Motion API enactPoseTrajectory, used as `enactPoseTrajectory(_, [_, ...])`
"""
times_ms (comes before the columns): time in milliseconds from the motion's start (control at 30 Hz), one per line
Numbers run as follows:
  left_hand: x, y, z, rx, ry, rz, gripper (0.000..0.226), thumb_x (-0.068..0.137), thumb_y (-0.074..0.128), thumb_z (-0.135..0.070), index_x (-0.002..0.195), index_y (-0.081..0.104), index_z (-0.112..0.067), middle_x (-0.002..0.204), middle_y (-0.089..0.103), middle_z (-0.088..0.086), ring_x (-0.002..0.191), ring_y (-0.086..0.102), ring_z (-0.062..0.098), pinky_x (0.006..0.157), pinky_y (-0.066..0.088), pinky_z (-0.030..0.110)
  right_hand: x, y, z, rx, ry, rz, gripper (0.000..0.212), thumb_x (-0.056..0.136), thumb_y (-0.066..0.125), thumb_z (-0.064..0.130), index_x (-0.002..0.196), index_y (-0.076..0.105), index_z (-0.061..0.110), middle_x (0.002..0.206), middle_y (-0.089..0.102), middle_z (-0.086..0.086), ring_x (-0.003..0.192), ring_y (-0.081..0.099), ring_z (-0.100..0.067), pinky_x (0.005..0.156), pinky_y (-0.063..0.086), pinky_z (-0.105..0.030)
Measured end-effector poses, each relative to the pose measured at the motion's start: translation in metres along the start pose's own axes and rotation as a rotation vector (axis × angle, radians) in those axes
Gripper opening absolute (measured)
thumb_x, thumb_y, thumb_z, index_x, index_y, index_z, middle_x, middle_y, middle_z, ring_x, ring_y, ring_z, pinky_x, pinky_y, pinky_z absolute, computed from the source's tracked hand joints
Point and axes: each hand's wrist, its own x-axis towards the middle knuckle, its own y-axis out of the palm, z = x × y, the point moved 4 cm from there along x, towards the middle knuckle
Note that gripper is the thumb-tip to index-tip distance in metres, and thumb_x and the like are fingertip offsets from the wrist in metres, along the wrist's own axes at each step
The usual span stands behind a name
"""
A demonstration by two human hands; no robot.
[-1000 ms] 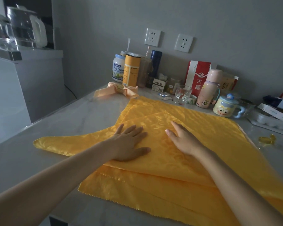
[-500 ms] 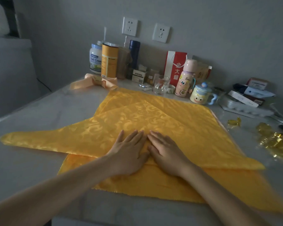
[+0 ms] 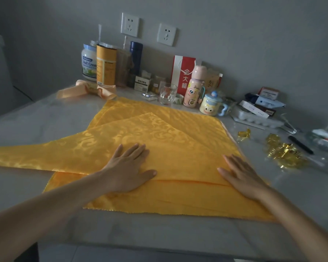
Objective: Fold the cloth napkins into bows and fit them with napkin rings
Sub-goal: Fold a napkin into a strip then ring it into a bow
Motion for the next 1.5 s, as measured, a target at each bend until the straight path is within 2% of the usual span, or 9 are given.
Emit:
enactPoseTrajectory(133, [-0.002, -0.001, -0.001, 0.010, 0.000, -0.006, 0.076, 0.091, 0.014, -0.066, 0.150, -0.010, -0.024, 0.155, -0.018, -0.010, 0.142, -0.019, 0.007, 0.117, -0.011, 0.041, -0.005, -0.020, -0.048, -0.242, 0.165, -0.150, 0.075, 0.092, 0.014, 0.062, 0.150, 0.000, 0.016, 0.159, -0.002, -0.006, 0.146, -0.002, -0.020, 0.117, 0.001, -0.035])
enactPoseTrajectory(267, [-0.003, -0.005, -0.006, 0.047, -0.023, -0.024, 0.075, 0.092, 0.016, -0.064, 0.150, -0.010, -0.023, 0.156, -0.016, -0.006, 0.143, -0.018, 0.012, 0.116, -0.014, 0.045, -0.011, -0.043, 0.016, -0.129, -0.064, -0.511, 0.048, 0.097, 0.044, 0.020, 0.142, 0.032, 0.008, 0.149, 0.034, -0.007, 0.139, 0.028, -0.019, 0.115, 0.016, -0.028])
enactPoseTrajectory(467, [-0.018, -0.015, -0.018, 0.098, -0.082, -0.116, 0.066, 0.099, 0.021, -0.048, 0.151, -0.005, -0.016, 0.158, -0.008, 0.002, 0.145, -0.012, 0.020, 0.115, -0.012, 0.050, -0.005, -0.016, 0.179, 0.237, -0.552, -0.284, 0.044, 0.098, 0.033, 0.005, 0.140, 0.039, 0.016, 0.148, 0.037, 0.000, 0.137, 0.031, -0.013, 0.109, 0.023, -0.021])
enactPoseTrajectory(700, [-0.057, -0.001, 0.027, -0.090, -0.294, -0.044, 0.072, 0.094, 0.015, -0.061, 0.150, -0.009, -0.022, 0.156, -0.019, -0.001, 0.143, -0.018, 0.017, 0.116, -0.014, 0.041, 0.018, 0.010, 0.194, 0.224, -0.558, -0.109, 0.048, 0.100, 0.029, 0.040, 0.146, 0.028, 0.026, 0.156, 0.017, 0.010, 0.143, 0.012, -0.005, 0.110, 0.009, -0.017])
enactPoseTrajectory(933, [-0.126, 0.005, 0.106, -0.094, -0.580, -0.114, 0.082, 0.088, 0.010, -0.066, 0.150, -0.010, -0.016, 0.156, -0.018, 0.005, 0.143, -0.018, 0.018, 0.117, -0.009, 0.034, 0.018, 0.009, 0.197, 0.236, -0.583, -0.106, 0.048, 0.099, 0.029, 0.041, 0.145, 0.026, 0.029, 0.155, 0.015, 0.013, 0.142, 0.010, -0.004, 0.108, 0.005, -0.014])
enactPoseTrajectory(1133, [-0.167, 0.001, 0.162, -0.083, -0.872, -0.109, 0.082, 0.086, 0.007, -0.070, 0.151, 0.001, -0.021, 0.158, -0.007, -0.004, 0.145, -0.012, 0.025, 0.115, -0.009, 0.049, 0.020, 0.012, 0.197, 0.245, -0.578, -0.092, 0.048, 0.099, 0.030, 0.042, 0.145, 0.027, 0.029, 0.155, 0.015, 0.013, 0.142, 0.012, -0.006, 0.112, 0.009, -0.020])
enactPoseTrajectory(1267, [-0.162, -0.022, 0.178, -0.067, -0.979, -0.169, 0.086, 0.085, 0.005, -0.069, 0.148, 0.020, -0.013, 0.157, 0.011, 0.009, 0.143, -0.016, 0.029, 0.112, -0.012, 0.055, 0.020, 0.004, 0.201, 0.249, -0.575, -0.026, 0.049, 0.098, 0.035, 0.041, 0.144, 0.029, 0.027, 0.154, 0.018, 0.011, 0.142, 0.016, -0.006, 0.112, 0.017, -0.021])
enactPoseTrajectory(1367, [-0.127, -0.054, 0.162, 0.064, -0.874, -0.348, 0.076, 0.091, 0.016, -0.062, 0.140, 0.032, -0.006, 0.152, 0.021, 0.014, 0.144, -0.009, 0.031, 0.112, -0.006, 0.056, 0.028, -0.020, 0.201, 0.337, -0.526, -0.055, 0.043, 0.097, 0.043, 0.036, 0.137, 0.042, 0.021, 0.145, 0.039, 0.006, 0.133, 0.036, -0.010, 0.099, 0.030, -0.019])
enactPoseTrajectory(1500, [-0.043, -0.071, 0.105, 0.033, -0.476, -0.369, 0.053, 0.099, 0.027, -0.046, 0.139, 0.038, -0.013, 0.149, 0.032, 0.006, 0.145, 0.003, 0.027, 0.115, 0.009, 0.045, 0.066, -0.046, 0.191, 0.434, -0.399, -0.192, 0.028, 0.098, 0.044, 0.027, 0.120, 0.057, 0.015, 0.128, 0.056, -0.002, 0.116, 0.052, -0.017, 0.084, 0.041, -0.024])
